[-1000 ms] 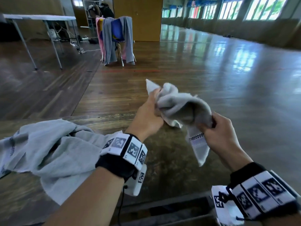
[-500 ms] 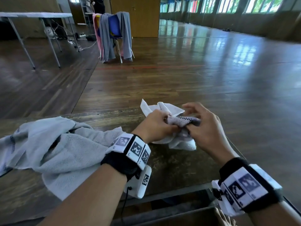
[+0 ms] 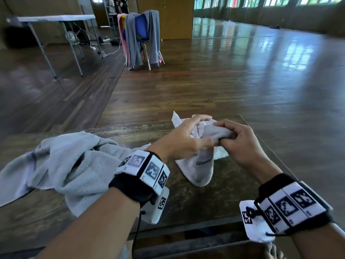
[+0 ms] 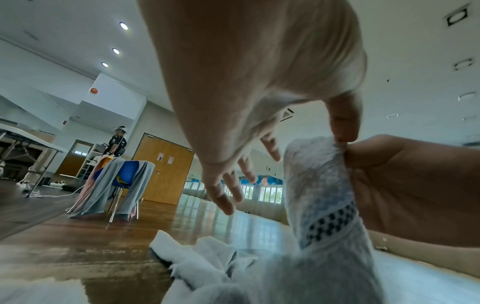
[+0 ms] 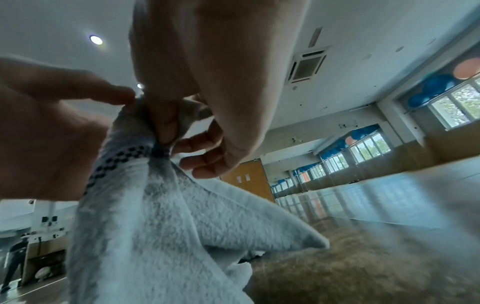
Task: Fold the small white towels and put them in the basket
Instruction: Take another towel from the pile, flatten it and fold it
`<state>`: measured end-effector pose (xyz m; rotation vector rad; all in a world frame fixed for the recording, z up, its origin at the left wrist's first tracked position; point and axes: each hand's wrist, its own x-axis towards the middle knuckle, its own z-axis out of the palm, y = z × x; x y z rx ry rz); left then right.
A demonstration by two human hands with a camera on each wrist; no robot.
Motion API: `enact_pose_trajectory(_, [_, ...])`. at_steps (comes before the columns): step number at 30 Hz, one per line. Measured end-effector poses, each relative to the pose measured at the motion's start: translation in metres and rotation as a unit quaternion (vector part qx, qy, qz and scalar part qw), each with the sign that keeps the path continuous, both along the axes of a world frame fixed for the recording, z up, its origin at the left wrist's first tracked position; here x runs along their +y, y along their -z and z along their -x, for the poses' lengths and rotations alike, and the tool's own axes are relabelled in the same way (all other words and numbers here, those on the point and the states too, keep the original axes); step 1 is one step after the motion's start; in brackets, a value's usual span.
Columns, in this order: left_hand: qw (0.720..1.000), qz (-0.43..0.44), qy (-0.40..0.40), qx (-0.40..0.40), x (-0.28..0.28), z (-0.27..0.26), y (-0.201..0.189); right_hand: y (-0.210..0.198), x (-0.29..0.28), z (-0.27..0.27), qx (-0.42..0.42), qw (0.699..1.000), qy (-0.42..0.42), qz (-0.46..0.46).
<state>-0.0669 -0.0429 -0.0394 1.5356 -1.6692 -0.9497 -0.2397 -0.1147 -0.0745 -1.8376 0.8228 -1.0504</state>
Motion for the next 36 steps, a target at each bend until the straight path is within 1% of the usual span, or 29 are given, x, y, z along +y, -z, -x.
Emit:
enact_pose_trajectory(2, [0.999,0.036,0.009,-0.017,-0.001,-0.002,-0.003,0.0,0.0,-0.004,-0.001,1.0,-0.031,0.001])
enact_pose_trajectory(4, [0.998,0.055,-0.002,-0.026,-0.002,-0.005,-0.002,0.001,-0.003,-0.005,-0.004,0.999,-0.043,-0.003])
enact_pose_trajectory(5, [0.998,0.06,-0.014,-0.03,-0.002,-0.006,0.0,0.001,-0.004,-0.005,-0.001,0.999,-0.041,-0.005])
enact_pose_trajectory(7, [0.992,0.089,-0.058,-0.065,-0.004,-0.007,0.004,0.003,-0.006,-0.004,0.004,1.0,-0.012,-0.012])
enact_pose_trajectory(9, [0.977,0.15,-0.114,-0.103,-0.007,-0.011,0.006,0.004,-0.006,-0.001,0.02,0.999,0.027,-0.015])
enact_pose_trajectory(11, [0.958,0.205,-0.14,-0.14,-0.01,-0.014,0.006,0.004,-0.006,0.003,0.027,0.999,0.031,-0.004])
enact_pose_trajectory(13, [0.956,0.226,-0.121,-0.14,-0.01,-0.013,0.006,0.002,-0.002,0.004,0.007,1.0,-0.02,-0.001])
enact_pose_trajectory(15, [0.961,0.223,-0.073,-0.146,-0.01,-0.005,0.007,0.002,0.002,0.002,-0.011,0.999,-0.047,-0.011])
enact_pose_trajectory(17, [0.964,0.208,-0.029,-0.162,-0.013,0.0,0.01,0.004,0.002,0.0,-0.023,0.999,-0.025,0.007])
enact_pose_trajectory(18, [0.964,0.2,-0.02,-0.176,-0.014,-0.001,0.011,0.004,0.0,0.002,-0.029,0.999,-0.004,0.023])
enact_pose_trajectory(20, [0.963,0.186,-0.028,-0.192,-0.016,-0.01,0.01,0.002,-0.006,0.01,-0.052,0.996,0.049,0.049])
enact_pose_trajectory(23, [0.955,0.186,-0.083,-0.218,-0.018,-0.033,0.009,-0.004,-0.014,0.024,-0.089,0.984,0.134,0.081])
enact_pose_trajectory(26, [0.941,0.195,-0.145,-0.236,-0.017,-0.057,0.011,-0.005,-0.018,0.031,-0.11,0.971,0.2,0.074])
enact_pose_trajectory(28, [0.929,0.212,-0.194,-0.235,-0.016,-0.066,0.012,-0.005,-0.018,0.033,-0.114,0.969,0.212,0.06])
enact_pose_trajectory(31, [0.889,0.282,-0.265,-0.243,-0.014,-0.068,0.008,-0.005,-0.017,0.03,-0.107,0.973,0.196,0.053])
enact_pose_trajectory(32, [0.881,0.294,-0.289,-0.233,-0.014,-0.066,0.006,-0.004,-0.016,0.028,-0.108,0.974,0.192,0.054])
enact_pose_trajectory(33, [0.879,0.295,-0.309,-0.213,-0.014,-0.065,0.004,-0.005,-0.015,0.027,-0.113,0.974,0.189,0.05])
enact_pose_trajectory(34, [0.883,0.283,-0.323,-0.189,-0.013,-0.063,0.002,-0.005,-0.014,0.026,-0.121,0.973,0.189,0.045])
enact_pose_trajectory(36, [0.902,0.235,-0.328,-0.155,-0.012,-0.06,-0.001,-0.006,-0.016,0.028,-0.138,0.971,0.19,0.032])
